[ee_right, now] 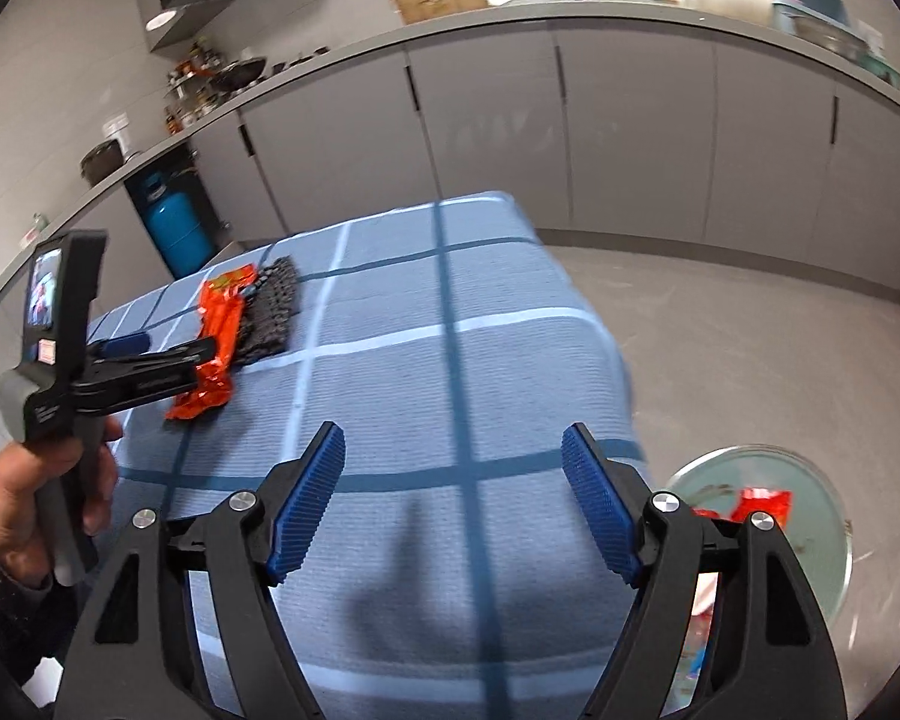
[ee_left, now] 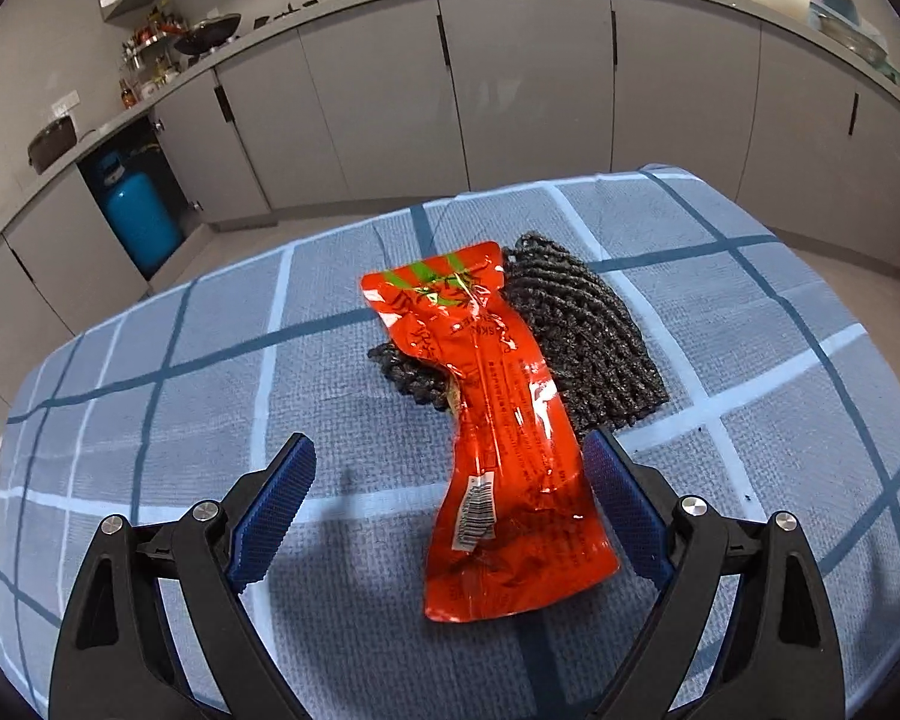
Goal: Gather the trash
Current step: 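Move both grippers back over the table toward the orange wrapper and scrubber, then grasp the orange snack wrapper with the left gripper while the right gripper grasps the black mesh scrubber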
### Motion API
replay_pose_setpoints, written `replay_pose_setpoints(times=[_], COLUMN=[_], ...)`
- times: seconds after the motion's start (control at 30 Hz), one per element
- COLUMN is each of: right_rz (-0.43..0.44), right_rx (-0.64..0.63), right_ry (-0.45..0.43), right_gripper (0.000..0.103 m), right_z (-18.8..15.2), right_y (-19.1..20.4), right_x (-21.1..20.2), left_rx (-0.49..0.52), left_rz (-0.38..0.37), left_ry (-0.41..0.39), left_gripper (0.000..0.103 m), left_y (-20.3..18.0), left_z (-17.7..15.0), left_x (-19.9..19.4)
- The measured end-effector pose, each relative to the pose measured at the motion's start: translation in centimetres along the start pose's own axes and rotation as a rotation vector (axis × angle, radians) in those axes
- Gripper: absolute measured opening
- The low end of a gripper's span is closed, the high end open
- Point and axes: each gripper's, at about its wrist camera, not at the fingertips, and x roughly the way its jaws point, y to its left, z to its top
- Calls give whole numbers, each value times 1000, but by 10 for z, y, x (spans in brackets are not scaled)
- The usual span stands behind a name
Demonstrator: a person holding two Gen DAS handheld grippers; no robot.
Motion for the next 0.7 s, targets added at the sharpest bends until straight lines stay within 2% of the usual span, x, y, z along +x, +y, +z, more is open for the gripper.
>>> replay_pose_setpoints(times=[0.13,0.17,0.2,0.27,0.3,0.4,0.53,0.67,0.7], right_rz=[6,6,5,1,0,-1,6,26,31], right_rx=[-13,-17,-18,-17,-17,-20,-44,-88,-94], right_ry=[18,20,20,19,20,17,18,31,34], right_gripper=[75,75,75,76,76,76,76,76,76], right_z=[1,1,1,2,3,6,10,19,20], right_y=[9,11,12,14,13,16,26,47,50], right_x=[9,10,11,11,11,11,14,26,28], left_rx=[9,5,-1,-2,9,15,1,-10,-14], left_rz=[-30,-40,-66,-116,-111,-123,-138,-113,-98], left_ry=[15,24,36,41,32,19,-15,-48,-57], left_gripper=[87,78,65,53,49,43,39,37,2], left_y=[-5,-5,-5,-7,-9,-8,5,22,28], left_z=[-1,-2,-4,-8,-10,-14,-20,-24,-25], left_x=[10,12,14,13,10,-1,-23,-35,-36])
